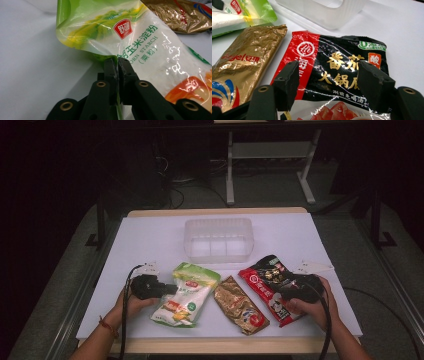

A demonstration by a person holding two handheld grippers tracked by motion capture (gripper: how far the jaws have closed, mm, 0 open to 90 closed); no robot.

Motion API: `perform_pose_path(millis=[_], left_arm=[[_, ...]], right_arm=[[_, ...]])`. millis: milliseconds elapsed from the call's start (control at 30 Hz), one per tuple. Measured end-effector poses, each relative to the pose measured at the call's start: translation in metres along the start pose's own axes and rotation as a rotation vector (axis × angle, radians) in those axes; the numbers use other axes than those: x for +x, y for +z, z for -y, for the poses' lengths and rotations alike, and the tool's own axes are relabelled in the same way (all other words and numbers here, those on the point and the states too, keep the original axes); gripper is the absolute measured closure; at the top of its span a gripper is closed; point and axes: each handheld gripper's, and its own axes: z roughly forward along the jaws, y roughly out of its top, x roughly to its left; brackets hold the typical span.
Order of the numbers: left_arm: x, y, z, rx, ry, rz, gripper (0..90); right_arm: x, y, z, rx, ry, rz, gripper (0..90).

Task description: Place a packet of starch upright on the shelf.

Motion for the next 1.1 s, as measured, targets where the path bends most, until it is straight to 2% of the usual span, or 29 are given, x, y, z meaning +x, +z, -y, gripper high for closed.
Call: perform_pose_path(millis=[33, 67, 100, 200, 233, 300, 333, 500, 567, 667, 767, 800, 867, 900, 967, 1000, 1033, 1100], left_arm=[[0.001, 0.001, -0.001, -0.005, -0.001, -0.011, 81.5], [0.004, 0.001, -0.001, -0.008, -0.009, -0.008, 76.8], [0.006, 0.003, -0.002, -0.011, -0.01, 0.006, 76.2], [0.013, 0.009, -0.004, -0.015, -0.045, 0.012, 65.7], [0.015, 0.01, -0.006, -0.014, -0.044, 0.005, 62.6], [0.02, 0.014, -0.009, -0.012, -0.076, 0.004, 51.6], [0.023, 0.018, -0.01, -0.004, -0.098, 0.033, 48.2], [0.028, 0.033, -0.02, 0.004, -0.131, 0.111, 31.8], [0.028, 0.037, -0.024, 0.011, -0.121, 0.115, 26.9], [0.028, 0.043, -0.028, 0.003, -0.131, 0.134, 22.7], [0.026, 0.047, -0.032, 0.013, -0.122, 0.121, 23.0], [0.025, 0.048, -0.033, 0.011, -0.12, 0.104, 25.5], [0.023, 0.05, -0.034, 0.01, -0.125, 0.099, 28.5], [0.022, 0.05, -0.034, 0.011, -0.114, 0.092, 35.5], [0.021, 0.051, -0.033, 0.007, -0.118, 0.114, 51.4], [0.019, 0.052, -0.032, 0.009, -0.111, 0.116, 54.9], [0.016, 0.052, -0.032, 0.012, -0.1, 0.114, 64.0], [0.013, 0.052, -0.032, 0.006, -0.081, 0.113, 72.4]], right_arm=[[0.0, 0.0, 0.0, -0.002, 0.0, -0.001, 33.7], [0.0, 0.0, 0.0, -0.001, 0.0, -0.002, 33.7], [0.0, 0.0, -0.001, 0.0, -0.001, -0.002, 33.7], [0.001, 0.002, -0.001, 0.001, 0.0, -0.005, 33.6], [0.001, 0.002, -0.001, 0.002, 0.002, -0.007, 33.6], [0.0, 0.002, 0.0, 0.003, 0.005, -0.01, 33.6], [0.0, 0.002, 0.0, 0.003, 0.005, -0.011, 33.6], [-0.002, 0.002, 0.0, -0.001, 0.01, -0.012, 33.7], [-0.002, 0.001, 0.0, -0.003, 0.012, -0.01, 33.7], [-0.003, 0.001, 0.0, -0.003, 0.013, -0.012, 33.8], [-0.003, 0.001, 0.0, -0.006, 0.011, -0.014, 33.8], [-0.003, 0.001, 0.0, -0.006, 0.011, -0.015, 33.8], [-0.003, 0.001, 0.0, -0.004, 0.013, -0.019, 33.7], [-0.003, 0.002, 0.0, -0.004, 0.013, -0.02, 33.8], [-0.003, 0.001, 0.0, -0.004, 0.014, -0.021, 33.8], [-0.003, 0.001, 0.0, -0.004, 0.014, -0.021, 33.8], [-0.003, 0.001, 0.0, -0.004, 0.012, -0.021, 33.8], [-0.003, 0.001, 0.0, -0.006, 0.012, -0.022, 33.8]])
